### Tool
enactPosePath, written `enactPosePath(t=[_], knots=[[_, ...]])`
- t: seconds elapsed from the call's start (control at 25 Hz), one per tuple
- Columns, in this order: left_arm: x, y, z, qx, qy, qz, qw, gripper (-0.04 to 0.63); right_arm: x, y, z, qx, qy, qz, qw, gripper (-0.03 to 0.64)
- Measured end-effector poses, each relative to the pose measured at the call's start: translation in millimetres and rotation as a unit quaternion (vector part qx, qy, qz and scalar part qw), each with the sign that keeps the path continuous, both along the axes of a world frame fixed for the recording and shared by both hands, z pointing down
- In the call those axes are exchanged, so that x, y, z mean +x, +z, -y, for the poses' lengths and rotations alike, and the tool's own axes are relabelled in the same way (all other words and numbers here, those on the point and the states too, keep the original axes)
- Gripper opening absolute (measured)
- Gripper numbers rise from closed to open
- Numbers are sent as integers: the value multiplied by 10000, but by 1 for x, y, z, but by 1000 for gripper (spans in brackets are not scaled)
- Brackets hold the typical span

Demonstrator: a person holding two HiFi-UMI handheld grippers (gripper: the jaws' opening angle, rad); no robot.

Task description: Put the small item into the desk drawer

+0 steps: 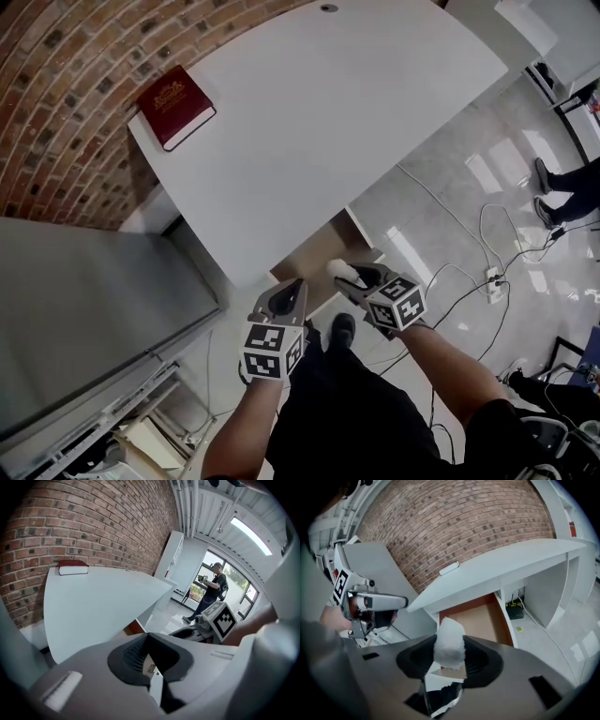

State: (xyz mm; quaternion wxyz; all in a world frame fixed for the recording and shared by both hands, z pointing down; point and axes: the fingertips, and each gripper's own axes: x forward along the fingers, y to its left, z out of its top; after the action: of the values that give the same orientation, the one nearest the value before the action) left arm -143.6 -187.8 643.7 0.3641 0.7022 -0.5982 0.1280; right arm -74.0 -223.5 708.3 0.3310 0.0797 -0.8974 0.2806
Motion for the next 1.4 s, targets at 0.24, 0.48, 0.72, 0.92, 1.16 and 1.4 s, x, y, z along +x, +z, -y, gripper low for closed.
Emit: enactPosePath(t=[0.24, 0.48, 0.72, 0.92, 1.16, 1.4], knots=[[4, 48, -4, -160, -72, -189, 9997, 12, -17, 61, -10, 356, -995, -591, 9926, 158], [3, 77, -11, -262, -75, -178, 9995, 12, -32, 112, -4, 677, -1650, -1050, 9783, 158], [1, 96, -28, -471, -176, -344, 9981, 12, -40, 163, -17, 1406, -3141, -1748, 9225, 158], [3, 114, -31, -563, -241, -474, 9970, 11, -51, 191, -21, 1752, -3713, -1876, 8923, 160], [5, 123, -25, -550, -246, -544, 9967, 12, -52, 209, -19, 1736, -3900, -2042, 8809, 160], [2, 134, -14, -536, -336, -601, 9962, 12, -47, 229, -21, 1332, -4046, -2310, 8748, 158]])
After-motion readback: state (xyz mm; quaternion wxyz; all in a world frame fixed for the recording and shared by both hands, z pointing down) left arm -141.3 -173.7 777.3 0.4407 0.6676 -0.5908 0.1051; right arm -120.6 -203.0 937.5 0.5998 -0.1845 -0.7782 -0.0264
